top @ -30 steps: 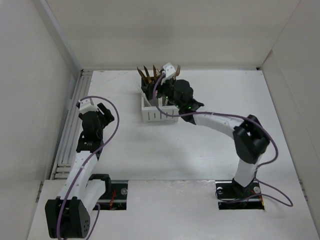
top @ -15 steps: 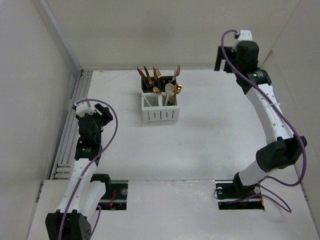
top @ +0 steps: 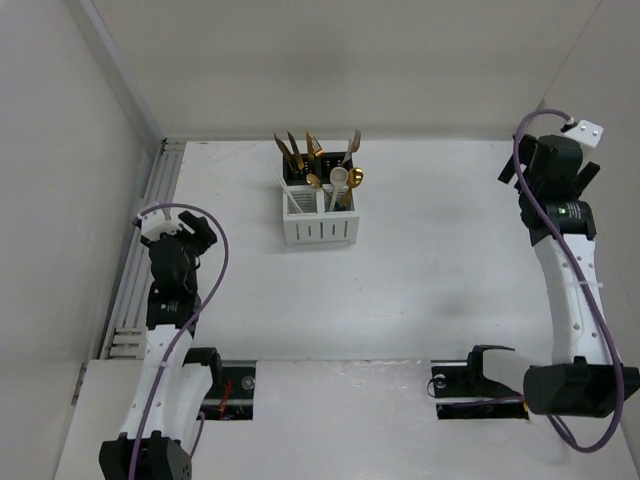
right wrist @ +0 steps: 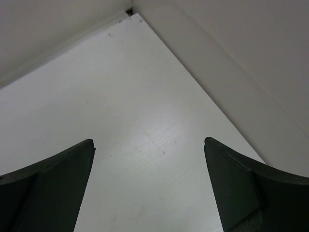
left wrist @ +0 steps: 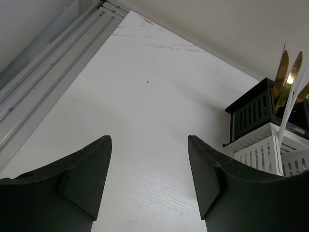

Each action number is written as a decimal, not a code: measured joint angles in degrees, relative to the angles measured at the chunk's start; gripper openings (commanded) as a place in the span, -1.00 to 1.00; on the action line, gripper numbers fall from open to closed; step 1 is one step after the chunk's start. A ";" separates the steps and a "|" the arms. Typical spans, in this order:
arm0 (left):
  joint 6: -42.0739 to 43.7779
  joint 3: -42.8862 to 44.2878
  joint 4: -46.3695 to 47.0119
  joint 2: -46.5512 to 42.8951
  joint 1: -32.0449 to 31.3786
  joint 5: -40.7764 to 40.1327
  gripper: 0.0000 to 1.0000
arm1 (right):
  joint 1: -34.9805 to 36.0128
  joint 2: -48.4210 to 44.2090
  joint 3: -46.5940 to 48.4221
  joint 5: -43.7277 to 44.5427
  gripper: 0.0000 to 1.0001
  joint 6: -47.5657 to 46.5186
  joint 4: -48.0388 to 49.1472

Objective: Sort the eating utensils into containers

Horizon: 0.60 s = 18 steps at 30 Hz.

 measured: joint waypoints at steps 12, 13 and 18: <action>-0.59 0.00 -2.36 -0.24 0.26 0.61 0.23 | 0.00 2.12 -0.24 3.61 1.00 2.56 -1.20; -0.74 0.00 -2.45 -0.24 0.26 0.74 0.23 | 0.00 2.08 -0.24 3.72 1.00 2.56 -1.40; -1.03 0.00 -2.75 -0.24 0.26 1.38 0.23 | 0.00 1.68 -0.26 3.96 1.00 2.56 -1.60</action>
